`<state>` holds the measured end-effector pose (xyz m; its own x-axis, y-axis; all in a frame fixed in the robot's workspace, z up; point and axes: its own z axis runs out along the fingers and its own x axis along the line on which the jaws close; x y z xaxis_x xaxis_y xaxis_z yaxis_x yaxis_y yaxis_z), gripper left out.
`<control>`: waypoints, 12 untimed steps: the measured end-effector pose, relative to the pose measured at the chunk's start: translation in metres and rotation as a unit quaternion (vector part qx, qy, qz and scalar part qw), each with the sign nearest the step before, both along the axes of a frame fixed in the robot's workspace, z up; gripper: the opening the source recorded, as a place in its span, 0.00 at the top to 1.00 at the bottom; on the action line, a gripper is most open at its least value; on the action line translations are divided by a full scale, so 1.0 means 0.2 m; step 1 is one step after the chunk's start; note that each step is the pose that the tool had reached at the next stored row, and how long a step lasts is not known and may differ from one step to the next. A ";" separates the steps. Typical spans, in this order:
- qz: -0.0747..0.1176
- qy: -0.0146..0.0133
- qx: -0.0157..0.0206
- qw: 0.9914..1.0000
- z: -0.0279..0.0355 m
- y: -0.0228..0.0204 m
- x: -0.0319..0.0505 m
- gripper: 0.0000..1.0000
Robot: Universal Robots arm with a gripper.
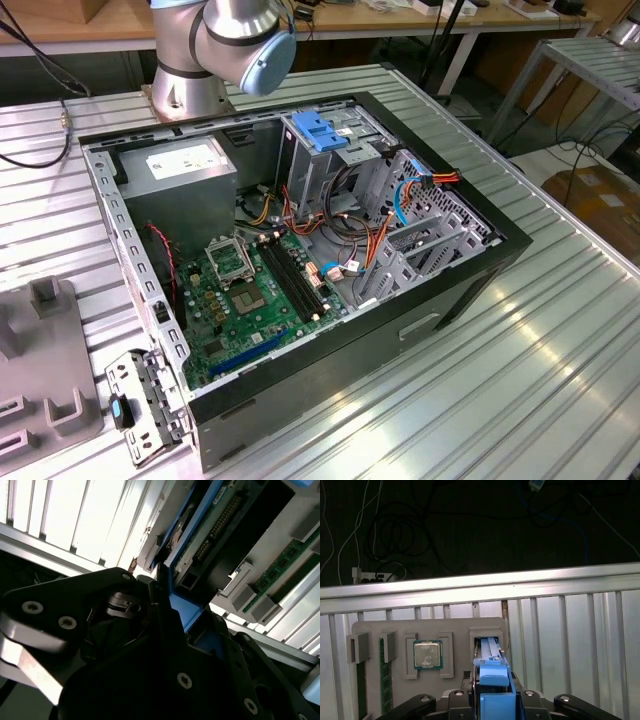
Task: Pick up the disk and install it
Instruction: 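Pick up the disk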
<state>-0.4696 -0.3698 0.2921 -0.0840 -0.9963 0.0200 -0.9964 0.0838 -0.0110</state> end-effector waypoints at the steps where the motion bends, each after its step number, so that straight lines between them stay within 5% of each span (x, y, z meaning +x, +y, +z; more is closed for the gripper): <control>1: 0.004 0.000 0.000 1.000 -0.001 0.000 0.000 0.63; 4: 0.035 0.000 0.000 0.999 -0.001 -0.002 -0.002 0.63; 12: 0.042 0.000 0.000 0.999 -0.001 -0.002 -0.002 0.63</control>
<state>-0.4700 -0.3703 0.2919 -0.0010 -0.9998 0.0200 -0.9999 0.0008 -0.0111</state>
